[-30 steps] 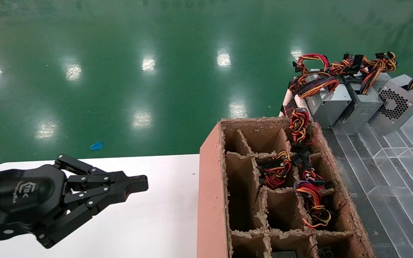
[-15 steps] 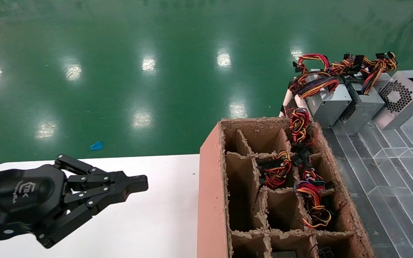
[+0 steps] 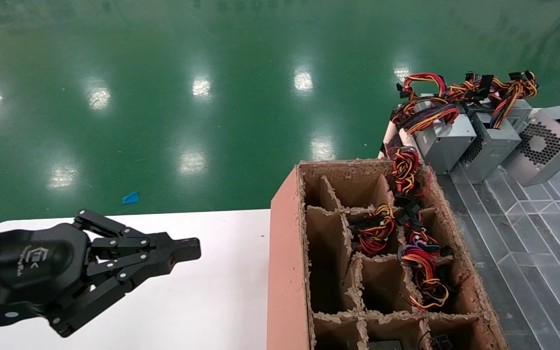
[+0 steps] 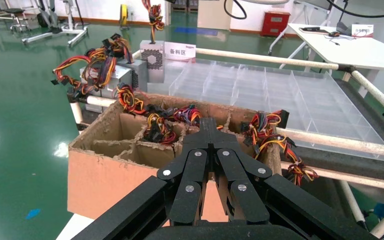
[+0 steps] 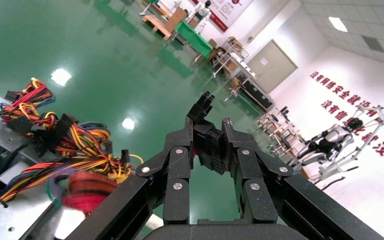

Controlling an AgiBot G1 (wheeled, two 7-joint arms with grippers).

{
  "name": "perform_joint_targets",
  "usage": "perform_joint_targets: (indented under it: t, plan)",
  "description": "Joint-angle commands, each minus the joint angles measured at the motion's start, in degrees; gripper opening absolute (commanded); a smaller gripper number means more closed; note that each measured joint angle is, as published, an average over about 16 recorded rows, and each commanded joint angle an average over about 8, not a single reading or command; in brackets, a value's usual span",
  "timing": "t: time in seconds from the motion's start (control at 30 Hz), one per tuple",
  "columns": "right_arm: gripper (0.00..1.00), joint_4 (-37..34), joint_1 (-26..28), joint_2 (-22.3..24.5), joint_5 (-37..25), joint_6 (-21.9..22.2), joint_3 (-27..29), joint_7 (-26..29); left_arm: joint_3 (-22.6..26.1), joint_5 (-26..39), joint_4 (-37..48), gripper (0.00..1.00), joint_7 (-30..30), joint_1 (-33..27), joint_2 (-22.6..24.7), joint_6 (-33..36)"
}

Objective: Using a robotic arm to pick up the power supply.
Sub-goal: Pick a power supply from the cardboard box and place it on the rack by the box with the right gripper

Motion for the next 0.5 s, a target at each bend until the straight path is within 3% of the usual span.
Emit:
perform_joint_targets:
  t: [0.03,0.5]
  plan:
    - [0.0,-0.2,-0.3,-0.2,0.1,0.2,0.1,0.0,0.0,0.0,0.0,0.0,0.0,0.0,0.0,0.0]
    - [0.0,0.3,-0.8,-2.7,1.4,1.2,1.0,-0.3,0.0,0.0,0.0,0.0,0.0,0.0,0.0,0.0]
